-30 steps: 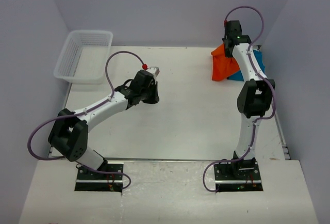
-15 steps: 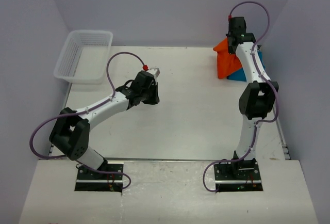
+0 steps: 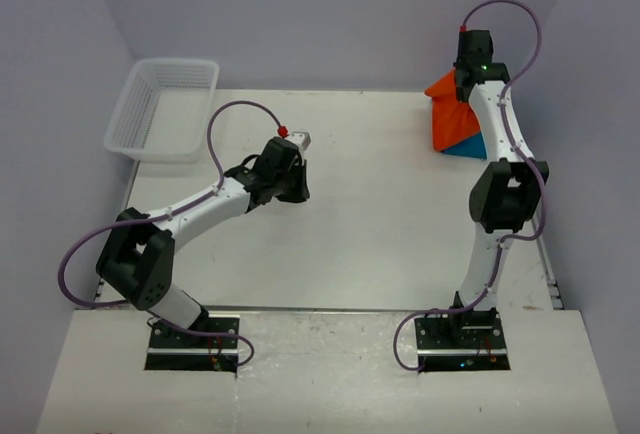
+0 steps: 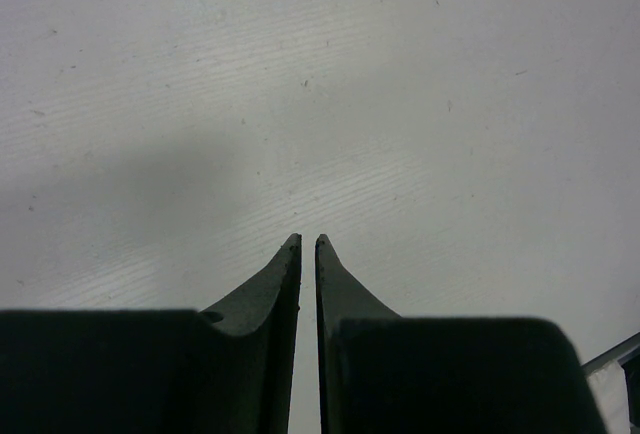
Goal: Fold and stack the t-shirts
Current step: Put the neatly folded tshirt into the corner of the board with the right arm
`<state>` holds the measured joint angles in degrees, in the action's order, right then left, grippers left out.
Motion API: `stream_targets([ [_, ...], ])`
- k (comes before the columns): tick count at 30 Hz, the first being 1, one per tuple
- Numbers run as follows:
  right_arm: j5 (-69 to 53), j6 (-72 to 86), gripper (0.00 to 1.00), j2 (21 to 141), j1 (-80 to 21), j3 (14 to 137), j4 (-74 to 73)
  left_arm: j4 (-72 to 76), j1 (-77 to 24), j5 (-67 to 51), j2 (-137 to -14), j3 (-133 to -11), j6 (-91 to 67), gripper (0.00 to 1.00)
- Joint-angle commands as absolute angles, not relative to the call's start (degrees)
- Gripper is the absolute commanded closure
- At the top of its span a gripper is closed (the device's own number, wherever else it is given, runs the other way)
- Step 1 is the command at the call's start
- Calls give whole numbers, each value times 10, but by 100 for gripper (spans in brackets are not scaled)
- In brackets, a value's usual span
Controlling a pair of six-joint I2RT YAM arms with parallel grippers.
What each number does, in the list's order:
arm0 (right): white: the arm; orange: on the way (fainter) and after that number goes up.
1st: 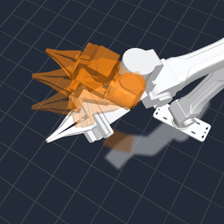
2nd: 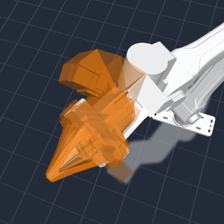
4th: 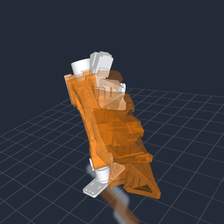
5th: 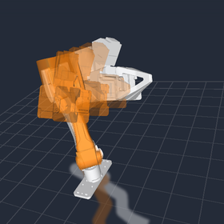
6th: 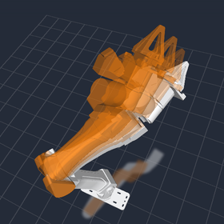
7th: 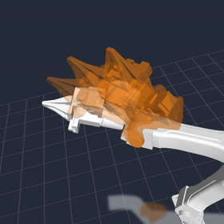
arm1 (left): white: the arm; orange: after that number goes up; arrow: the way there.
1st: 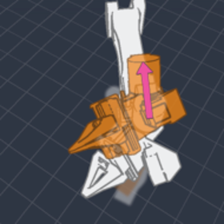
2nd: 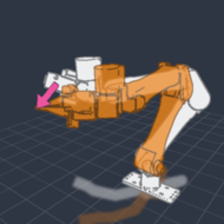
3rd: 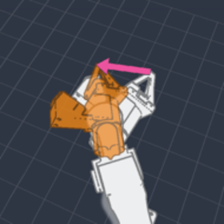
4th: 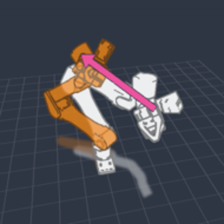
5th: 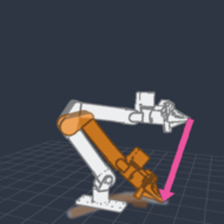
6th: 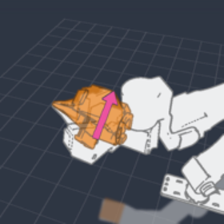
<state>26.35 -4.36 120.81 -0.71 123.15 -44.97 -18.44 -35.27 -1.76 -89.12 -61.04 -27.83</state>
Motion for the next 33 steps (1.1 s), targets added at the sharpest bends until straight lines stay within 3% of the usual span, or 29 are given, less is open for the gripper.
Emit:
stream_targets([
  [1,289,-49,100,1200,-3,1242,-413,-169,-347,-24,-887,-605,-265,89],
  [16,351,-54,100,1375,58,1305,-409,-184,-347,-59,-853,-576,-269,89],
  [25,392,-76,98,1422,90,1360,-367,-189,-348,-88,-845,-554,-270,91],
  [26,398,-79,69,1422,92,1357,-338,-188,-348,-90,-844,-550,-272,91],
  [28,401,-74,35,1429,97,1375,-337,-187,-349,-91,-842,-548,-272,91],
  [29,407,-73,13,1427,96,1375,-329,-187,-351,-88,-839,-544,-272,91],
  [30,396,-71,6,1419,96,1375,-328,-187,-351,-87,-834,-542,-272,91],
  [33,383,-47,4,1405,92,1374,-350,-188,-352,-83,-820,-534,-275,91],
])
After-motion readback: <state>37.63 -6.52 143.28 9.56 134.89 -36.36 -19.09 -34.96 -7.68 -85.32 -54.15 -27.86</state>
